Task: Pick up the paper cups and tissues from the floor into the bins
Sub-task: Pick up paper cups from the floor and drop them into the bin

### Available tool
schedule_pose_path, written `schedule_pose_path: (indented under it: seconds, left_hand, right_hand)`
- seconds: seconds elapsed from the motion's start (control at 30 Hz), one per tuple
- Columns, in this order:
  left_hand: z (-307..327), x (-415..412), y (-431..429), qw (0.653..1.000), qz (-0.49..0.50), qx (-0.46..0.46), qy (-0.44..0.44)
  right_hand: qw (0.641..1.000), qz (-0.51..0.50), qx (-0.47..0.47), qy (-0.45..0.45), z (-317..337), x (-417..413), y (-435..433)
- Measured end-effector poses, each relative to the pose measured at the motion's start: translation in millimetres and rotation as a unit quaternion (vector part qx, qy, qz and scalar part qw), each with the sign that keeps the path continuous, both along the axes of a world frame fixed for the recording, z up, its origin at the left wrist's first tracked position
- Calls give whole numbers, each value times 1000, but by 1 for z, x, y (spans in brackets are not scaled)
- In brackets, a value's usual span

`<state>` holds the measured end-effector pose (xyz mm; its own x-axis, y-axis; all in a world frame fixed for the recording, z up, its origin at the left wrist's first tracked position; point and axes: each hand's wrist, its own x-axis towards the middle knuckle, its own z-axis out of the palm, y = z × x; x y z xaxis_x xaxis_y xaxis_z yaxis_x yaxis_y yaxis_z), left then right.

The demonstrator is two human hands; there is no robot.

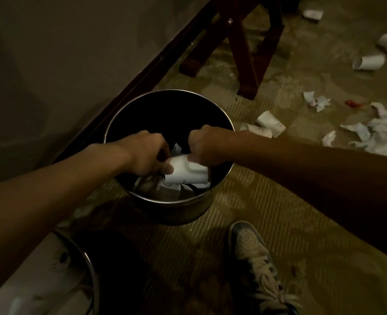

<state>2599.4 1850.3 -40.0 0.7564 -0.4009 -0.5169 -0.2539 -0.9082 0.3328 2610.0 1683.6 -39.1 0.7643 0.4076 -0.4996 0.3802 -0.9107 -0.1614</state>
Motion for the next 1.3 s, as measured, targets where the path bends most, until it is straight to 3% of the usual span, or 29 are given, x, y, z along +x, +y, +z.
schedule_pose_path:
  seconds: [0.1, 0.17, 0.2, 0.27, 0.37, 0.47, 0.57, 0.8, 1.0, 1.3]
  left_hand:
    - [15, 2, -5, 999, -33, 20, -10]
    - [26, 8, -6, 998, -33, 9, -54]
    - [30, 8, -5, 996, -22, -8, -85]
    - [39, 3, -2, 987, 12, -66, -147]
    - [64, -16, -22, 961, 24, -174, -216]
    - [101, -50, -82, 937, -56, -262, -224]
    - [118, -86, -152, 911, -140, -311, -231]
    - [80, -165, -312, 901, -293, -314, -58]
    - [24, -222, -458, 904, -360, -226, 35]
    - [-78, -287, -629, 934, -311, -137, 112]
  right_hand:
    - [971, 118, -56, -198, 15, -16, -9]
    - [948, 117, 28, -295, 24, -32, -22]
    - [947, 81, 85, -300, 28, -43, -30]
    - [953, -7, 165, -255, 35, -72, -48]
    - [969, -98, 152, -171, 59, -113, -92]
    - [967, -162, 137, -139, 99, -150, -143]
    - [947, -230, 140, -177, 130, -189, -192]
    - [904, -383, 140, -128, 114, -310, -308]
    - [817, -542, 142, -133, 31, -411, -433]
    - [653, -724, 178, -134, -87, -498, -569]
